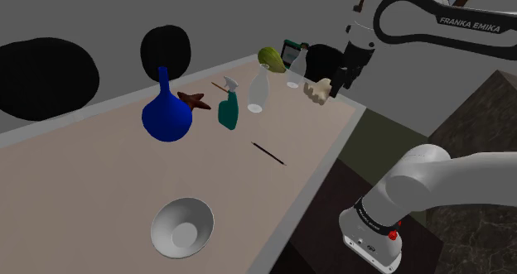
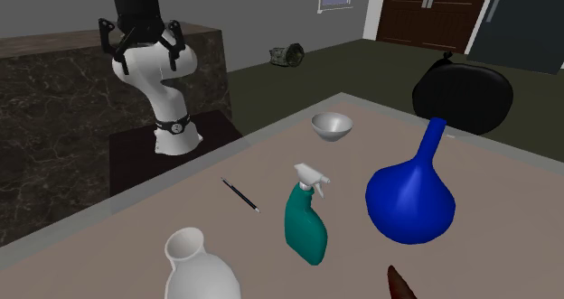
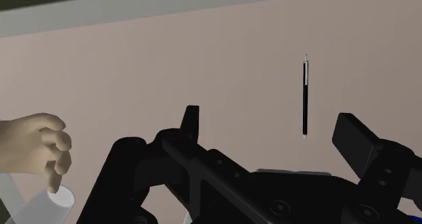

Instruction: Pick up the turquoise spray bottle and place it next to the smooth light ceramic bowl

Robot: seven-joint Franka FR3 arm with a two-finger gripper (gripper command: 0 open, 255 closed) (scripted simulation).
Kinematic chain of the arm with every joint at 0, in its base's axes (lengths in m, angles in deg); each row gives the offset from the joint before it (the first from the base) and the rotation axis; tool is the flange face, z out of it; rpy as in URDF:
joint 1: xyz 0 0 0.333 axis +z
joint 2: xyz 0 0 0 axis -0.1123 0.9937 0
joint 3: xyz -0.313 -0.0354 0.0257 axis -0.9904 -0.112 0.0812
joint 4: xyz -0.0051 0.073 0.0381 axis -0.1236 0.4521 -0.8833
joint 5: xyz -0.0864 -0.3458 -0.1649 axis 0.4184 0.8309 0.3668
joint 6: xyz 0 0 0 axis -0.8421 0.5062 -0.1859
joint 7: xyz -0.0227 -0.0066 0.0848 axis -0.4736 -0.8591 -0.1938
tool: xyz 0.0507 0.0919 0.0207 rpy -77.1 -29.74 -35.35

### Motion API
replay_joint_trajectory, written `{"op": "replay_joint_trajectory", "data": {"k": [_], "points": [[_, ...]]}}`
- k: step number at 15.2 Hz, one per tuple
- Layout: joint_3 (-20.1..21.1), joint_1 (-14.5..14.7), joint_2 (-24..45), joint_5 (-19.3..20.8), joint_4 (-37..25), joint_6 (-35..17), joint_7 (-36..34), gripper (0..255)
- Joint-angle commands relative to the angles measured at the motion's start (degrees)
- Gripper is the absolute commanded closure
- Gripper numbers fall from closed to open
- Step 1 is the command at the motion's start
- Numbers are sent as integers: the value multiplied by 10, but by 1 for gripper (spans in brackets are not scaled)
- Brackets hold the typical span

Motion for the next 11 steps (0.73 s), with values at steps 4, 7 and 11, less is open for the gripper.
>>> {"op": "replay_joint_trajectory", "data": {"k": [4, 7, 11], "points": [[12, 9, 63, -13, -26, -35, -17, 0], [23, 18, 128, -25, -58, -66, -32, 0], [37, 27, 214, -36, -110, -97, -50, 0]]}}
